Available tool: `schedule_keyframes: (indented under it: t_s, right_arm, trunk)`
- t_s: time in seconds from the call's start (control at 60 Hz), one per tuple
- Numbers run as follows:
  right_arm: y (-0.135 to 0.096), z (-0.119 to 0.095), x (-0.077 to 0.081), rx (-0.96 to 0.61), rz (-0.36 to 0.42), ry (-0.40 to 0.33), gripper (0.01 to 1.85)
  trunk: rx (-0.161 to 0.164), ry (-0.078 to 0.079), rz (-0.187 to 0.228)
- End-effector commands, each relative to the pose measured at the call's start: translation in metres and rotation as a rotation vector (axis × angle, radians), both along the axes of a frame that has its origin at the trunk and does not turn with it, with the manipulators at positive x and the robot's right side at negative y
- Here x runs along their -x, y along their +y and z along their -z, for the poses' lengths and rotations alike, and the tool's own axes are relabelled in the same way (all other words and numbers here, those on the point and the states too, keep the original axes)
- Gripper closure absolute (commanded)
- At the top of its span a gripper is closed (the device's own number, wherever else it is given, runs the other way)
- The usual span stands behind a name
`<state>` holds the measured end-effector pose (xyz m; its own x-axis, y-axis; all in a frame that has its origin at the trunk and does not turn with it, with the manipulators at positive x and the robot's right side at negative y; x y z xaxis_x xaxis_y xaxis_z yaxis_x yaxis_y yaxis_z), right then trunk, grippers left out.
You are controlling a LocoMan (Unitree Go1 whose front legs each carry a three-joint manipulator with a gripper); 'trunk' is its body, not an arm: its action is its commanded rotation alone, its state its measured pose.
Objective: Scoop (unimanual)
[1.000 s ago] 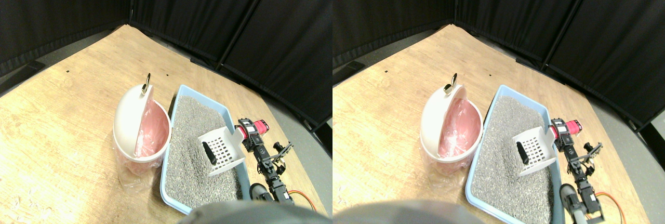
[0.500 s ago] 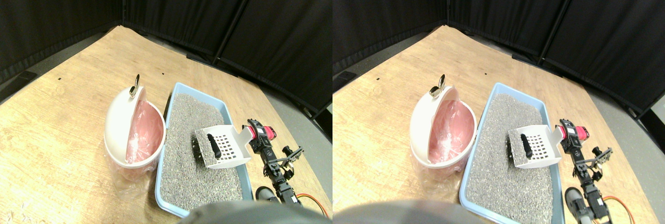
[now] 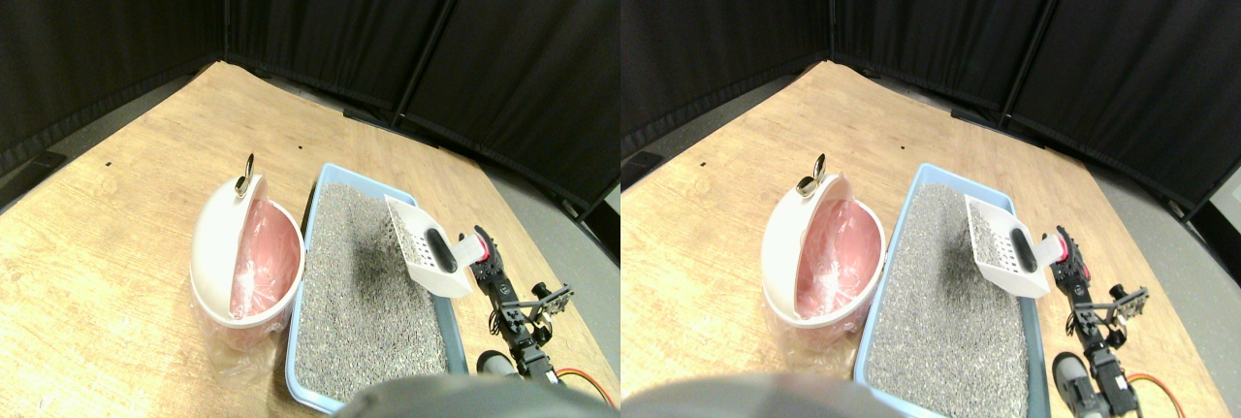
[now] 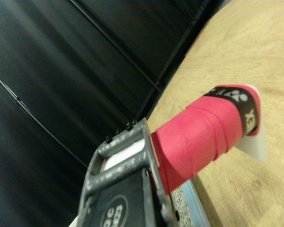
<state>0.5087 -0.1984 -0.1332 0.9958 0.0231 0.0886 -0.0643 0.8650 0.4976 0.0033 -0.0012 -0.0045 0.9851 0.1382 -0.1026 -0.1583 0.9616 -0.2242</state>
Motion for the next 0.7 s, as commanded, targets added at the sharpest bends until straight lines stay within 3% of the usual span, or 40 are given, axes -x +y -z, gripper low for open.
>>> schedule_keyframes:
  t_s: [0.017, 0.183, 0.467, 0.7]
  right_arm:
    - [0.005, -0.018, -0.001, -0.070, -0.035, -0.074, 1.80]
    - [0.009, -0.028, -0.002, -0.105, -0.059, -0.084, 1.80]
    - [0.021, -0.031, -0.002, -0.201, -0.081, -0.047, 1.80]
    - [0.029, -0.030, -0.001, -0.115, -0.087, -0.047, 1.80]
  trunk:
    - [0.009, -0.028, -0.007]
    - [0.018, -0.036, -0.012]
    - [0.027, -0.035, -0.020]
    - [0.027, -0.033, -0.024]
